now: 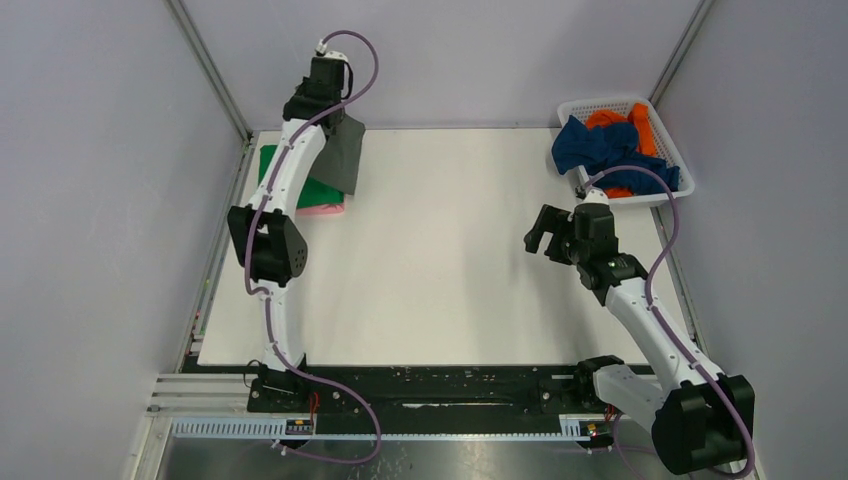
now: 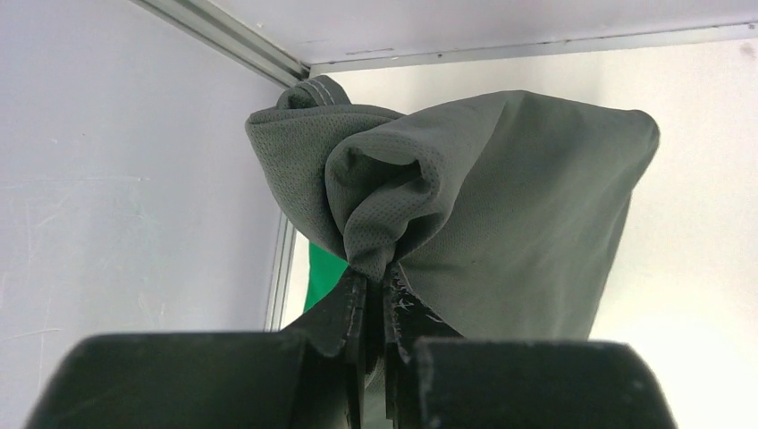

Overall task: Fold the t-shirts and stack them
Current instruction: Put the neatly folded tshirt into the corner of the board with the left arm

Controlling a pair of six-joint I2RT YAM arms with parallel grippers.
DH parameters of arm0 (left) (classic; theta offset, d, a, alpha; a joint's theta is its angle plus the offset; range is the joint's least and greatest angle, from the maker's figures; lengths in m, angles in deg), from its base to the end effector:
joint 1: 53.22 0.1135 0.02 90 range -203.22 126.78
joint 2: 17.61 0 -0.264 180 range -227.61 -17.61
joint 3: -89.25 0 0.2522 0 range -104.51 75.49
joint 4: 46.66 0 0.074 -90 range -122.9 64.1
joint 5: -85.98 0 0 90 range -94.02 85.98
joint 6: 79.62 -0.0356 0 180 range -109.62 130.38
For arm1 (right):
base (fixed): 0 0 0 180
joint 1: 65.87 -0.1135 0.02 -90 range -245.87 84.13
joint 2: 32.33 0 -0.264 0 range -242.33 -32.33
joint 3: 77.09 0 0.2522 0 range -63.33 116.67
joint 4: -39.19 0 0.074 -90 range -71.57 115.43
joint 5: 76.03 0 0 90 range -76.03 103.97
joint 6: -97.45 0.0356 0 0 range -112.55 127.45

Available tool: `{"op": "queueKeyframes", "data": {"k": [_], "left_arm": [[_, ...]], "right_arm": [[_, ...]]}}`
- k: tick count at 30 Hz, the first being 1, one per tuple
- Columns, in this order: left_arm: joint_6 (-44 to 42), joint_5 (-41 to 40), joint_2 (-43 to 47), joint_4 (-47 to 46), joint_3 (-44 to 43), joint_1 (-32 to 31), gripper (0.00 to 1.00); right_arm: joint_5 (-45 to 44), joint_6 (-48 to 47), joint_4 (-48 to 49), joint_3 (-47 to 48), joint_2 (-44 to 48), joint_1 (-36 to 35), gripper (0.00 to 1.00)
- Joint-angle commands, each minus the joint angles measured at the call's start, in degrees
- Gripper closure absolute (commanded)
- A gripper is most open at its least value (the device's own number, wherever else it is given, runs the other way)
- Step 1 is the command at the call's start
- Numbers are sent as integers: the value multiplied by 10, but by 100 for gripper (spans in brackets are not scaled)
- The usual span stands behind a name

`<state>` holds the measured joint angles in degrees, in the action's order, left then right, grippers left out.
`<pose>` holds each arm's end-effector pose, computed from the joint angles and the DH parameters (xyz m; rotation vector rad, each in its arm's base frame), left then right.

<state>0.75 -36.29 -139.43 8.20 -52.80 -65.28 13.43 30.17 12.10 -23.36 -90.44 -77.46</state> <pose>0.4748 -0.0820 0.3659 0.0821 2.1244 0.5845 0.2209 0.0450 0.2612 0.2131 2.1287 0.3440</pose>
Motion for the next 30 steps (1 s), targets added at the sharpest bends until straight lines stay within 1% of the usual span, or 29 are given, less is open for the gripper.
{"op": "queueKeyframes", "data": {"k": [1, 12, 17, 22, 26, 27, 28, 29, 30], "left_arm": [[-15, 24, -8, -36, -24, 38, 100], [-32, 41, -94, -84, -33, 108, 100], [-38, 46, -123, -115, -34, 142, 100], [-54, 53, -151, -151, -42, 162, 100], [-44, 61, -169, -159, -54, 175, 99], [-38, 63, -172, -161, -55, 177, 97], [-33, 67, -173, -163, -54, 178, 90], [-31, 68, -174, -165, -53, 179, 76], [-27, 64, -174, -170, -51, 178, 58]], "right_arm": [[-17, -11, 16, 21, -9, 1, 0], [-41, -8, -8, 31, -39, 2, 1], [-39, -11, -44, 45, -59, 1, 0], [-44, -17, -62, 63, -70, 1, 1], [-38, -24, -95, 88, -79, 1, 1], [-38, -25, -99, 92, -80, 1, 1], [-39, -25, -100, 94, -81, 1, 1], [-41, -25, -100, 95, -80, 1, 1], [-42, -26, -100, 97, -81, 0, 1]]}}
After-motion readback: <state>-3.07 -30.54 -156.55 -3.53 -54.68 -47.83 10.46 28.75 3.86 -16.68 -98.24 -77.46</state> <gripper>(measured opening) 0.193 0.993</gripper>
